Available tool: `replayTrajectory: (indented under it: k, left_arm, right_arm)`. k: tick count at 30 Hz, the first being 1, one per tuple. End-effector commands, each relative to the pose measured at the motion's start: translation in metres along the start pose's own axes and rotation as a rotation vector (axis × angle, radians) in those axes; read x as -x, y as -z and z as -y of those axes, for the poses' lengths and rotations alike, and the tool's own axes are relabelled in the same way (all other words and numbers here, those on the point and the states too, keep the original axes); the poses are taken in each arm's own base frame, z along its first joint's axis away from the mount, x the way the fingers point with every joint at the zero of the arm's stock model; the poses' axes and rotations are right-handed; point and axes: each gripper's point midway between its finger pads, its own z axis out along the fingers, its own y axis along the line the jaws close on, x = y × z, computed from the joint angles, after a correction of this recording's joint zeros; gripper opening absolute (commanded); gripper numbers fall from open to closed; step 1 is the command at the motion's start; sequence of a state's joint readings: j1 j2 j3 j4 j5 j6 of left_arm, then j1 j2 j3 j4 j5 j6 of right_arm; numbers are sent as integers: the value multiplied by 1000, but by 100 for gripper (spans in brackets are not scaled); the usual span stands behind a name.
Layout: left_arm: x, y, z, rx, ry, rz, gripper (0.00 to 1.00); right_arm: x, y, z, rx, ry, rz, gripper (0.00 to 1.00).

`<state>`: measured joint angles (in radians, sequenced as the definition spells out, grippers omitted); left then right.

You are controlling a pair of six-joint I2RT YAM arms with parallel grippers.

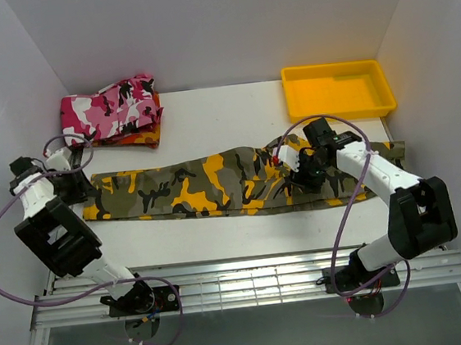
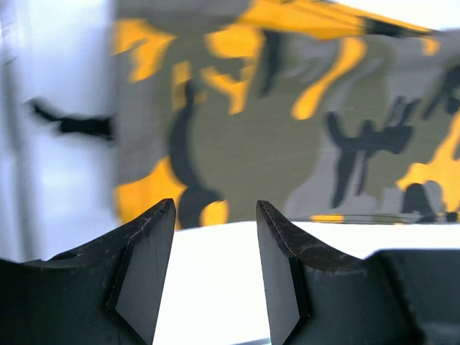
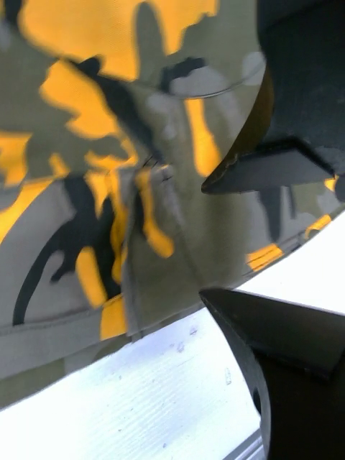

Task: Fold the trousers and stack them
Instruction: Fold the trousers

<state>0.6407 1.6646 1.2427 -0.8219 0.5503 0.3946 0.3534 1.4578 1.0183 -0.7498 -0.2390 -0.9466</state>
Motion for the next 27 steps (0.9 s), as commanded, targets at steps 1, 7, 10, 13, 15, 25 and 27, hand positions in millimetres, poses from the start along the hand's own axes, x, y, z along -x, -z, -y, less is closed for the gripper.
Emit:
replayTrajectory:
  k: [1, 7, 10, 13, 15, 25, 27]
  left_arm:
    - [-7, 14, -39, 123, 54, -45, 60]
    - [-4, 0, -83, 152, 129, -40, 59]
    - [-9, -17, -97, 153, 150, -67, 56]
    - [-10, -32, -108, 149, 164, -75, 53]
    - [-17, -44, -113, 144, 184, -95, 51]
    - [-49, -70, -77, -50, 253, -123, 31]
    - [-52, -70, -74, -60, 265, -126, 14]
  right_arm:
    - [-9, 22, 4, -20, -128, 13, 65]
    - [-48, 33, 17, 24, -392, 5, 73]
    - [-58, 41, 32, 1, -470, 18, 73]
    - [-78, 52, 54, -51, -567, 24, 72]
    - [-91, 56, 65, -63, -638, 30, 72]
    - [-89, 73, 104, -92, -677, 106, 66]
    - [-74, 70, 115, -95, -681, 135, 63]
